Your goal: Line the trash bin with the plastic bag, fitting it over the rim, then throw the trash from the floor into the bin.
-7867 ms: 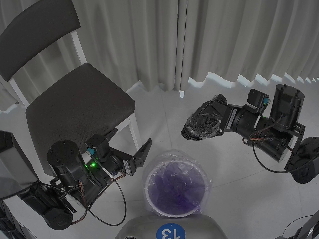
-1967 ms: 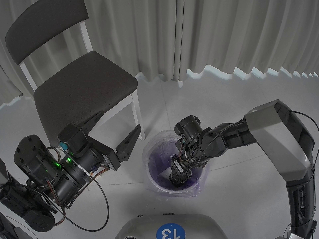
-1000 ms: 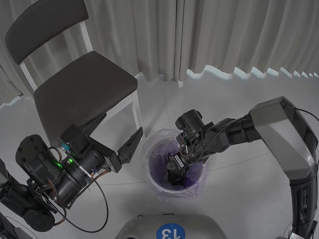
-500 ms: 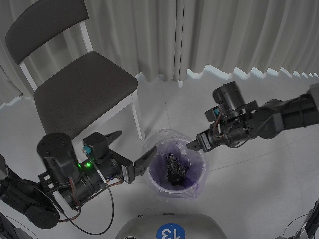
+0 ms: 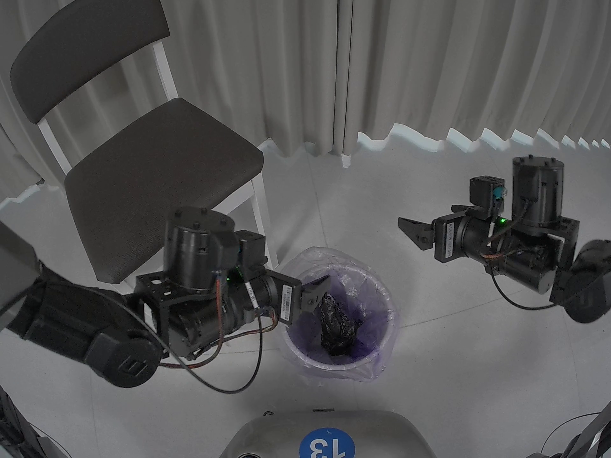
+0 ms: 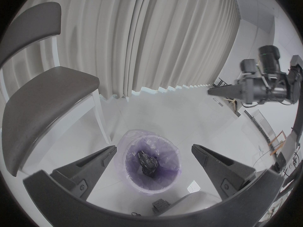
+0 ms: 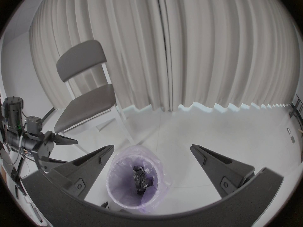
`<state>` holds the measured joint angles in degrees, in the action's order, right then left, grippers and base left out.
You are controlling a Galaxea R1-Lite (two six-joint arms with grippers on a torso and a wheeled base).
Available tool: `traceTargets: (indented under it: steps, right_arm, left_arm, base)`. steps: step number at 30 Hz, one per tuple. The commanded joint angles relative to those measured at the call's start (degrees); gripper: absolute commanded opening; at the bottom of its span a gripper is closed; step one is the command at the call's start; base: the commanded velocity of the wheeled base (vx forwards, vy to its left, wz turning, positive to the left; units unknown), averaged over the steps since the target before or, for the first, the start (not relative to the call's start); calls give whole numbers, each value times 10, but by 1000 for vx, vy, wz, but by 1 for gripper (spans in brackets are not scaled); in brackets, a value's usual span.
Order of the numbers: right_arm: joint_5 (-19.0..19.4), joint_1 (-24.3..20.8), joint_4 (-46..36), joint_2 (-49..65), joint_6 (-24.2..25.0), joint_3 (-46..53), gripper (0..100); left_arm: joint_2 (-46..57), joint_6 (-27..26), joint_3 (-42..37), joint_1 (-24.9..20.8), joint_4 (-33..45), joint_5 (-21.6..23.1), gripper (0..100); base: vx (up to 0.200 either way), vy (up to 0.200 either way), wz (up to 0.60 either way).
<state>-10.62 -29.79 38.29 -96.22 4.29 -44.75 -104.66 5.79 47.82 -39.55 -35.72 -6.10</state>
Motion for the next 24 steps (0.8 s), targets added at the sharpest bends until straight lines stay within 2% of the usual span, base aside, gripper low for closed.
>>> traceTargets:
  steps: [1, 3, 7, 13, 16, 24]
  right_arm:
    - [-14, 1, 115, 53, 0, 128, 100]
    - [-12, 4, 116, 85, 3, 146, 100]
    - [2, 27, 115, 123, 5, 157, 100]
    - [22, 54, 110, 150, 4, 154, 100]
    - [27, 59, 100, 161, 5, 156, 100]
    - [33, 64, 80, 181, 5, 152, 100]
  left_arm:
    - [-107, 4, 101, 12, 49, -9, 100]
    - [-126, 5, 141, 24, 89, -9, 100]
    - [-155, 5, 180, 43, 119, -9, 100]
    - [-184, 12, 187, 52, 113, -8, 100]
    - [-184, 34, 186, 54, 111, -19, 100]
    - [-178, 34, 185, 56, 106, -36, 100]
  base:
    - [0, 0, 0]
    - [0, 0, 0]
    - [0, 0, 0]
    - [0, 0, 0]
    - [0, 0, 0]
    - [200, 0, 0]
